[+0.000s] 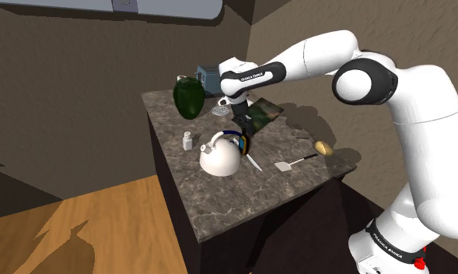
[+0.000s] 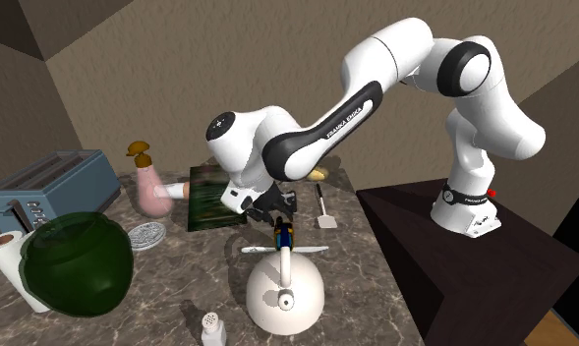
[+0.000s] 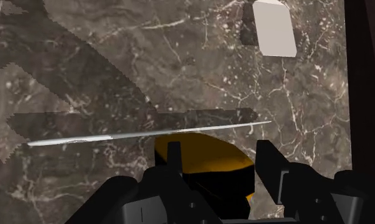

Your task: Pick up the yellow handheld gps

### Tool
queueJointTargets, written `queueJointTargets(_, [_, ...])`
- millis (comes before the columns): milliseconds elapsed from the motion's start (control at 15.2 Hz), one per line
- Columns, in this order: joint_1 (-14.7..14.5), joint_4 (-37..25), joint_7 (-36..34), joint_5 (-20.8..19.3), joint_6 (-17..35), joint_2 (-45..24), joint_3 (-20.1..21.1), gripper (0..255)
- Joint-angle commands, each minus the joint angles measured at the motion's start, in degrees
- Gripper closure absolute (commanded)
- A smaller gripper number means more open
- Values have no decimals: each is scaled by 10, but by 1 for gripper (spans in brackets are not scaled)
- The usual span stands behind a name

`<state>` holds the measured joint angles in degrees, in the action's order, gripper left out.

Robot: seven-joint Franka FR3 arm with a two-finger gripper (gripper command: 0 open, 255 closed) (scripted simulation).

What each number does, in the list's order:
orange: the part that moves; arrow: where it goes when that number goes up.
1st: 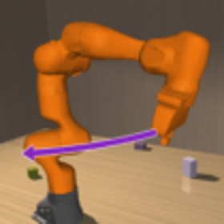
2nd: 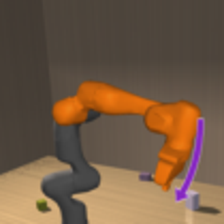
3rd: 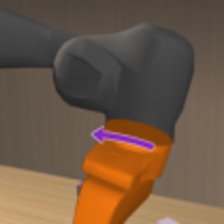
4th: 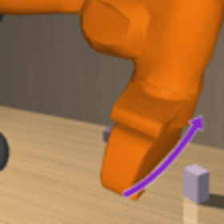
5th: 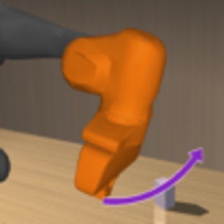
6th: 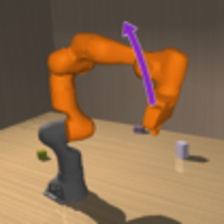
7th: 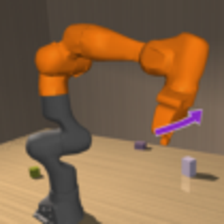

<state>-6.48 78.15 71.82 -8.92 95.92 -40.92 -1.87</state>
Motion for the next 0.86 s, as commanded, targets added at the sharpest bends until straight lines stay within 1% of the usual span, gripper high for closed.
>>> queueJointTargets(0, [0, -4, 2, 0, -11, 7, 0, 255])
queueJointTargets(660, [-1, -37, 11, 0, -71, 35, -1, 255])
queueJointTargets(792, [-1, -37, 11, 0, -72, 35, -1, 255])
